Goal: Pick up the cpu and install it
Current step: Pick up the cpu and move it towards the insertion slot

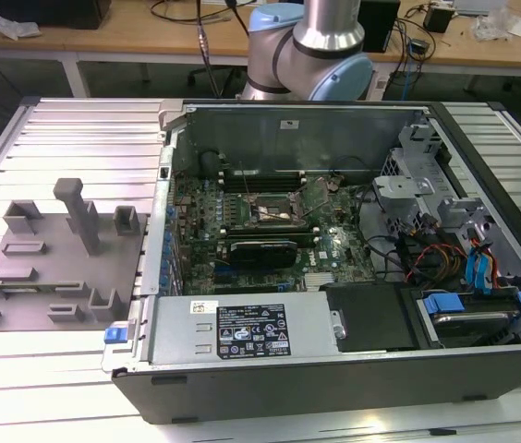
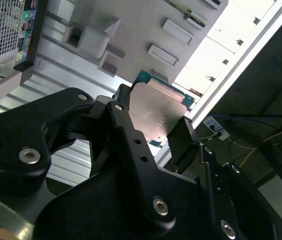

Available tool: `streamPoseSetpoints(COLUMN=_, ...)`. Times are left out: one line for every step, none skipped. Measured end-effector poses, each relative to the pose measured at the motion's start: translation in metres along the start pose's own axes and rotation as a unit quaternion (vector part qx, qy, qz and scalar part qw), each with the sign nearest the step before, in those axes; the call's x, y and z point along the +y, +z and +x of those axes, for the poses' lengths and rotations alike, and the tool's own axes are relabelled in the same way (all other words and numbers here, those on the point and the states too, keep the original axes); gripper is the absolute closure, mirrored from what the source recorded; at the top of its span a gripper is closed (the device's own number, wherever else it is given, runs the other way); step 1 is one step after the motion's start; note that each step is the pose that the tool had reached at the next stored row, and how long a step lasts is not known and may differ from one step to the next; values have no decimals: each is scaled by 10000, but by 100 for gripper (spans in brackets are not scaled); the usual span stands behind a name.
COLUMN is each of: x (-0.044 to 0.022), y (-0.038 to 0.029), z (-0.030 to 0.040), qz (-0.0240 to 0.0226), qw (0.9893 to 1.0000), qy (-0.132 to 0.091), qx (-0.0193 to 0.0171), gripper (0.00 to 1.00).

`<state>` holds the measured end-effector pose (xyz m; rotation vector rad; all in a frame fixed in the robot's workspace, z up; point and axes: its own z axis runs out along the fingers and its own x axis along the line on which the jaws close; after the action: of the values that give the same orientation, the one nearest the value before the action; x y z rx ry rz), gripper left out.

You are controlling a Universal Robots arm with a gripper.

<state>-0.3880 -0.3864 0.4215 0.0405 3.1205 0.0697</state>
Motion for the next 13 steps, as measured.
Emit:
streamPoseSetpoints(x=1, y=1, z=-36, qz=0, qw=10000, qy=0, qx=0, gripper=45)
streamPoseSetpoints(x=1, y=1, z=-53, qz=0, qw=10000, qy=0, qx=0, gripper=45)
streamPoseSetpoints(x=2, y=2, z=-77, qz=0, qw=10000, qy=0, qx=0, gripper=45)
streamPoseSetpoints(x=3, y=2, z=-115, qz=0, qw=10000, qy=0, qx=0, gripper=45)
streamPoseSetpoints(x=4, y=3, z=-148, qz=0, qw=10000, qy=0, qx=0, gripper=45)
streamPoseSetpoints(x=5, y=4, z=-182, qz=0, qw=10000, qy=0, qx=0, gripper=45)
streamPoseSetpoints(x=6, y=5, z=-216, qz=0, qw=10000, qy=0, qx=0, gripper=45)
streamPoseSetpoints(x=6, y=5, z=-238, qz=0, qw=10000, qy=0, qx=0, gripper=45)
streamPoseSetpoints(x=7, y=5, z=-257, qz=0, qw=10000, qy=0, qx=0, gripper=45)
streamPoseSetpoints(x=8, y=6, z=-293, qz=0, qw=10000, qy=0, qx=0, gripper=45)
streamPoseSetpoints(x=8, y=6, z=-313, qz=0, qw=10000, qy=0, qx=0, gripper=45)
streamPoseSetpoints(x=9, y=7, z=-343, qz=0, qw=10000, qy=0, qx=0, gripper=45)
streamPoseSetpoints(x=9, y=8, z=-370, qz=0, qw=10000, qy=0, qx=0, gripper=45)
